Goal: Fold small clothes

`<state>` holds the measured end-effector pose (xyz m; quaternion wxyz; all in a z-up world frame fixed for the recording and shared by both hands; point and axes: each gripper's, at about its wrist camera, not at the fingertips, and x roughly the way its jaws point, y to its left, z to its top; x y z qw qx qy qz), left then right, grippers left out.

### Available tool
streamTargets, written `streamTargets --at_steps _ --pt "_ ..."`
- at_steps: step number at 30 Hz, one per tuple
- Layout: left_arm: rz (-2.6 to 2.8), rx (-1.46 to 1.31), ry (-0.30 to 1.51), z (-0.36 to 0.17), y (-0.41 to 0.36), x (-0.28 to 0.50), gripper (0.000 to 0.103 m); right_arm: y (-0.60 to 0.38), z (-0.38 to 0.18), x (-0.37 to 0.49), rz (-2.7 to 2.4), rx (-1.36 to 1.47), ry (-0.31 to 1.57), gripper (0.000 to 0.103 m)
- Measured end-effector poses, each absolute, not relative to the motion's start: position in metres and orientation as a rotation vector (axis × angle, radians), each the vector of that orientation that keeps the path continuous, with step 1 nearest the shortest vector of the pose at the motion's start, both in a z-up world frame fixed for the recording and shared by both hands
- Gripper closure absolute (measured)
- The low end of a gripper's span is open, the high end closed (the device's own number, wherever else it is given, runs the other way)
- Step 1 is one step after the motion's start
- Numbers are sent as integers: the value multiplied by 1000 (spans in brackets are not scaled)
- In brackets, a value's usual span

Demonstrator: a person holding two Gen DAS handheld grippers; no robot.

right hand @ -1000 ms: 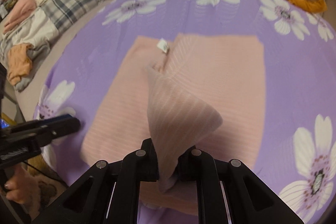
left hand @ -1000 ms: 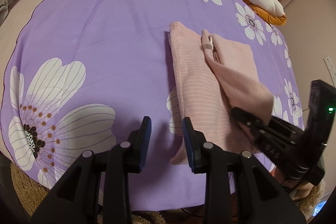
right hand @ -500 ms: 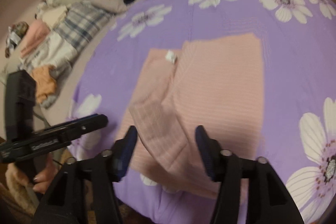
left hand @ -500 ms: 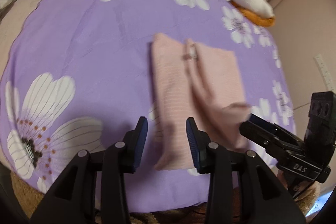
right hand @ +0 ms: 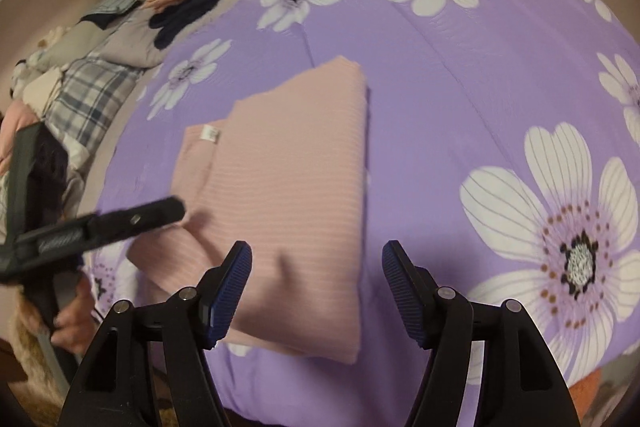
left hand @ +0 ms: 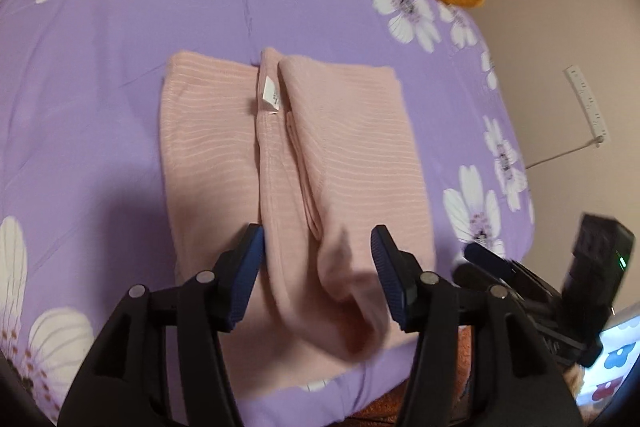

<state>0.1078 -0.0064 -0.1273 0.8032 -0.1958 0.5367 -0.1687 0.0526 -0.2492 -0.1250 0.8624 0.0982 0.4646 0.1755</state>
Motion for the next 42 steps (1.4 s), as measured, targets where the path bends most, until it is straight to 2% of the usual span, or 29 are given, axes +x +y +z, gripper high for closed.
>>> streamTargets --at_steps 5,6,7,8,10,13,22,31,36,38,41,42 --pt "-400 -490 1186 -140 -14 132 52 -256 -128 52 345 208 982 35" --pt "-397 -497 1191 -143 -15 134 61 -259 -129 51 345 211 983 35" --pt "-391 -492 1196 -145 -17 137 75 -260 -131 51 343 214 987 35" --pt "-374 -475 1201 -147 -20 138 83 -260 -133 51 340 216 991 35" --pt "-360 -464 1194 -148 -20 137 88 -259 -137 52 336 211 1002 35" --pt "-351 -415 1142 -133 -21 128 90 -255 -141 53 338 201 1016 35" --pt "-334 -379 1010 -86 2 98 90 -254 -140 55 361 205 1015 35" --pt "-221 -387 1118 -140 27 90 85 -244 -145 61 372 193 1036 35" --pt "-214 -393 1104 -142 30 86 81 -242 -148 61 370 187 1049 35" --pt "-201 -380 1110 -140 31 85 76 -242 -147 62 369 187 1051 35" --pt "-171 -356 1099 -133 34 80 62 -241 -146 62 366 183 1048 35" --pt "-159 -353 1088 -131 36 78 53 -241 -146 62 366 182 1046 35"
